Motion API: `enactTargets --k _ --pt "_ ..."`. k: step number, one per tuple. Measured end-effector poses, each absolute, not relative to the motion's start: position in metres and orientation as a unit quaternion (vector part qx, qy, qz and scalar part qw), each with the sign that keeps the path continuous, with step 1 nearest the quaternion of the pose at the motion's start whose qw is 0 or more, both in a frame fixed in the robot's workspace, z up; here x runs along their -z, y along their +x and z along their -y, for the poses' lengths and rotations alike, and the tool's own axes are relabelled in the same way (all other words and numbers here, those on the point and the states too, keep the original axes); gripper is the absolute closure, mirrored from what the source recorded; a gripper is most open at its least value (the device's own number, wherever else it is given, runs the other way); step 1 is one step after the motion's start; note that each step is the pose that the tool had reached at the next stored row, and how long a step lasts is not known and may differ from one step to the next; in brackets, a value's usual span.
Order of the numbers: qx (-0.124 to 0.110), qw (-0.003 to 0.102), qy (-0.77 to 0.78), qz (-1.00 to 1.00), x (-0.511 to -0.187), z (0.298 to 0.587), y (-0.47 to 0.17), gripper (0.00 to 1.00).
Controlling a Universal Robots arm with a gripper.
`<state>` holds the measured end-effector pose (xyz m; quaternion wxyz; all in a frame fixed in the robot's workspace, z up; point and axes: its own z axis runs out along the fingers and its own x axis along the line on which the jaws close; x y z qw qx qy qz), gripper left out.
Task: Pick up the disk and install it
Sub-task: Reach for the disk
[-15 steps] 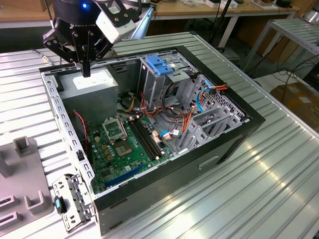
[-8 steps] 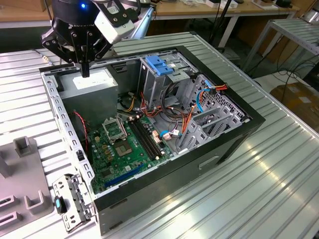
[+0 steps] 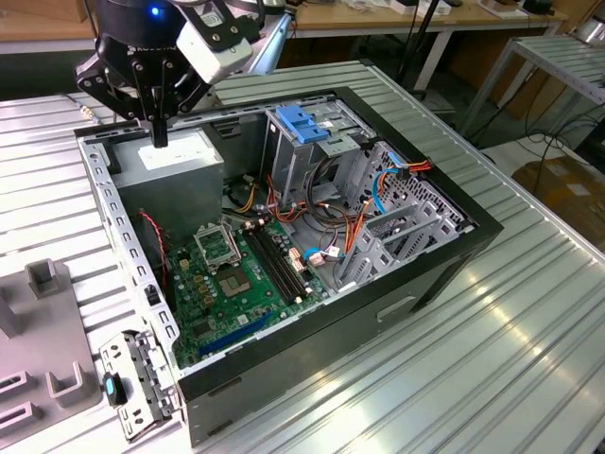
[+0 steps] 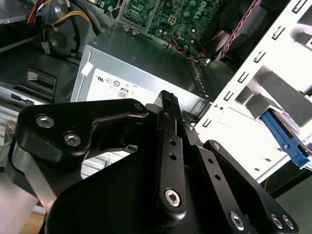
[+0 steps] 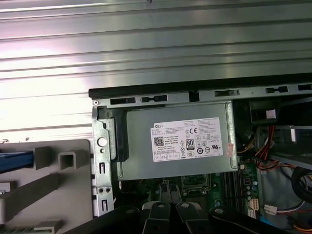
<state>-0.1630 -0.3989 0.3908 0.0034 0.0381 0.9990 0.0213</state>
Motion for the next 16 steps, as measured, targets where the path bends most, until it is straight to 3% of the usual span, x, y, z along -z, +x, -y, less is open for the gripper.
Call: enactTargets --k 16 --pt "-0.021 0.003 0.038 -0.999 -0.391 0.399 -0.176 0.89"
